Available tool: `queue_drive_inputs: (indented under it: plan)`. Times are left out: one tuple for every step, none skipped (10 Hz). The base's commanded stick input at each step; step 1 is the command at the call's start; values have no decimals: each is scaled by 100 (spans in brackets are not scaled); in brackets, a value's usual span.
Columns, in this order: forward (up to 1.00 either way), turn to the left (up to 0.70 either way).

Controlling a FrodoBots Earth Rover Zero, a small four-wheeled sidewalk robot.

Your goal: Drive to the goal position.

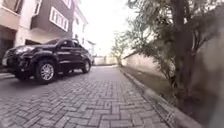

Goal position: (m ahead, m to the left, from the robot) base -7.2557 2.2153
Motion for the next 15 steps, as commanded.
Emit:
queue_drive_inputs:
  plan:
    - [70,0]
    - [70,0]
    - [70,0]
    - [70,0]
    - [70,0]
    - [70,0]
    - [70,0]
    - [70,0]
    - [70,0]
    - [70,0]
    - [70,0]
    - [70,0]
    - [70,0]
    - [70,0]
    - [70,0]
